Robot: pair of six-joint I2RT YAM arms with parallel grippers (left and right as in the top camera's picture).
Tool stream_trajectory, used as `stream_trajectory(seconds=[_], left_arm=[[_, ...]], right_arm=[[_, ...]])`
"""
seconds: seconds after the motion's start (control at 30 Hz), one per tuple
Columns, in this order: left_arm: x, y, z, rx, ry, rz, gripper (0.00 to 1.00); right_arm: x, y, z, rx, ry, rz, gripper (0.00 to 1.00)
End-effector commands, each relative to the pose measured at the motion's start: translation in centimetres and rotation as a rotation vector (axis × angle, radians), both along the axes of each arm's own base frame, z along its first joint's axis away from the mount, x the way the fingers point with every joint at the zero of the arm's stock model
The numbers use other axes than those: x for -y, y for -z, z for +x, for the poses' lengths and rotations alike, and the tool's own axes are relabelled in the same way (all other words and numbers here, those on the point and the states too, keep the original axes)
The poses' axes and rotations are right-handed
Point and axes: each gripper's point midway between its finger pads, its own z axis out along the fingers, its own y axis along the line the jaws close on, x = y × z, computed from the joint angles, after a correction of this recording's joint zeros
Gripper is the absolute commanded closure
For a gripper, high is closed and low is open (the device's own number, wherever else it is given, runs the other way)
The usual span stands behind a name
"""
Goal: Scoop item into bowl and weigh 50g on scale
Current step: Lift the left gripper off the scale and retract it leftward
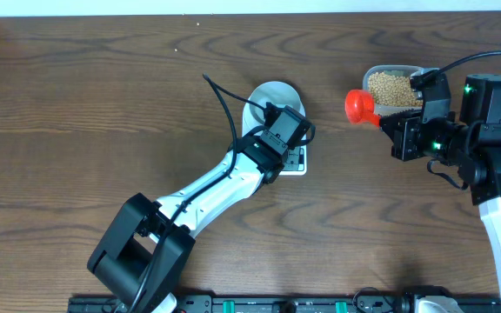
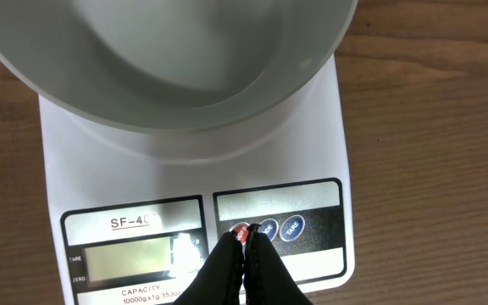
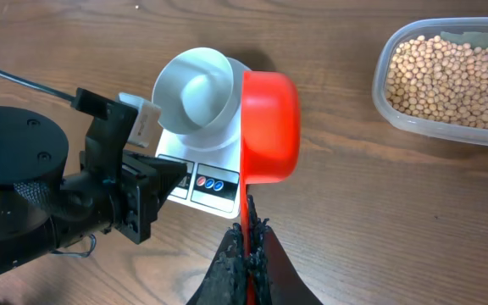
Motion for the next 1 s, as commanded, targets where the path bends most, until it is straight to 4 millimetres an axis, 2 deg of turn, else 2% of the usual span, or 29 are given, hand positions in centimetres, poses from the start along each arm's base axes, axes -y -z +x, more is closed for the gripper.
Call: stream_trajectory(seconds=[0.0, 0.17, 0.33, 0.5, 0.53, 0.73, 0.87, 0.97], left_arm=[[-0.5, 0.6, 0.0, 0.0, 0.023, 0.04, 0.93], [-1.1, 0.0, 0.5, 0.016, 0.022, 0.04, 0.93], [-2.9, -3.5, 2.1, 0.089, -0.011, 0.004, 0.93], [-6.4, -7.7, 3.9, 0.189, -0.044, -0.006, 0.93], [-8.0, -8.7, 4.6, 0.209, -0.084, -0.014, 0.92], [-12.7, -9.5, 6.6, 0.235, -0.206, -0.014, 0.93], [-14.5, -10.8, 8.4, 0.303, -0.261, -0.04, 0.93], [-15.8, -11.4, 9.3, 0.334, -0.295, -0.05, 0.93]], right_arm=[[0.0, -0.7, 0.3, 0.03, -0.007, -0.021, 0.99], [0.0, -0.8, 0.3, 0.03, -0.007, -0.021, 0.99], [0.0, -1.1, 0.6, 0.05, -0.007, -0.02, 0.99], [0.0, -1.5, 1.1, 0.076, -0.007, -0.02, 0.99], [0.1, -1.6, 1.3, 0.086, -0.004, -0.023, 0.99], [0.2, -2.0, 1.8, 0.11, 0.01, -0.022, 0.99], [1.5, -1.9, 2.6, 0.127, 0.068, -0.081, 0.99], [1.6, -2.3, 3.2, 0.149, 0.089, -0.072, 0.99]])
